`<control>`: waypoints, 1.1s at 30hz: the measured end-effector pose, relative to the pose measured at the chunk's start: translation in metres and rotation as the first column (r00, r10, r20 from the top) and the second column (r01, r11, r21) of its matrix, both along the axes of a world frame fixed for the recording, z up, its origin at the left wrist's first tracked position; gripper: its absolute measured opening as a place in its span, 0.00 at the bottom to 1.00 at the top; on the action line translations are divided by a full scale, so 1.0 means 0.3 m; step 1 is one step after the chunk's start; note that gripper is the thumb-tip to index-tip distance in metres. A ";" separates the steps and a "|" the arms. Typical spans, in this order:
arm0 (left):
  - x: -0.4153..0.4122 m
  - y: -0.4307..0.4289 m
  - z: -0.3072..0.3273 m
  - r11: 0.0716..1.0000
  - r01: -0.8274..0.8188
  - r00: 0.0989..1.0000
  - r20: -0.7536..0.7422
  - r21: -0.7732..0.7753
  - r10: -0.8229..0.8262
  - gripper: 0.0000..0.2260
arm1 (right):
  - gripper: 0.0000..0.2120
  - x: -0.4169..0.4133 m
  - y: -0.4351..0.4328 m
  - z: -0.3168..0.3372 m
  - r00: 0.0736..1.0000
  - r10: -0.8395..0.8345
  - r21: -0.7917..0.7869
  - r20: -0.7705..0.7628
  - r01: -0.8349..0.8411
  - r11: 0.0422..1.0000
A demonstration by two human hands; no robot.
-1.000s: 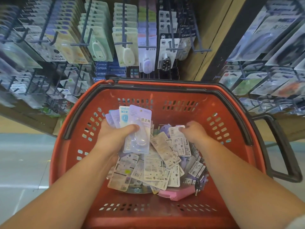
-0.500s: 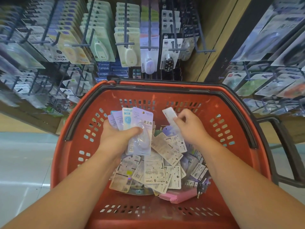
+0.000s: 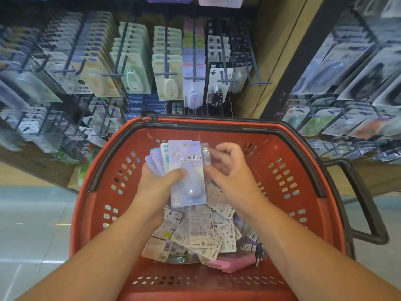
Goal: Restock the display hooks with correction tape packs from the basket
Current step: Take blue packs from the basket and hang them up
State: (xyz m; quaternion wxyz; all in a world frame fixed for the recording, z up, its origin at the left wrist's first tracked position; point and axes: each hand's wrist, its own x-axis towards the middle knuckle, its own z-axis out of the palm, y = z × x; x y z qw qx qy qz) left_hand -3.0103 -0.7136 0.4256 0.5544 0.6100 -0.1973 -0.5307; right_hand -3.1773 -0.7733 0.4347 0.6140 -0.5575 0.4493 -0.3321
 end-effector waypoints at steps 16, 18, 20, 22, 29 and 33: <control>-0.023 0.037 0.055 0.975 0.190 0.938 -0.273 -0.116 -0.215 0.28 | 0.35 -0.008 -0.016 0.026 0.999 0.028 0.074 -0.021 -0.027 0.997; -0.026 0.040 0.066 0.964 0.229 0.934 -0.250 -0.133 -0.256 0.22 | 0.35 -0.012 -0.016 0.032 0.999 0.036 0.069 -0.015 -0.035 0.997; -0.025 0.035 0.070 0.959 0.250 0.934 -0.225 -0.137 -0.276 0.20 | 0.33 -0.016 -0.013 0.044 0.999 0.047 0.077 -0.006 -0.047 0.996; -0.024 0.025 0.074 0.958 0.249 0.945 -0.182 -0.142 -0.272 0.18 | 0.28 -0.021 -0.016 0.055 0.999 0.046 0.101 0.015 -0.047 0.994; 0.011 -0.004 0.110 0.984 0.051 0.997 -0.054 -0.172 -0.062 0.28 | 0.35 -0.059 -0.092 0.108 0.975 0.213 0.082 0.058 -0.217 0.973; 0.040 0.009 0.161 0.973 -0.091 0.995 0.021 -0.214 0.098 0.24 | 0.34 -0.080 -0.157 0.157 0.980 0.198 -0.016 0.023 -0.197 0.980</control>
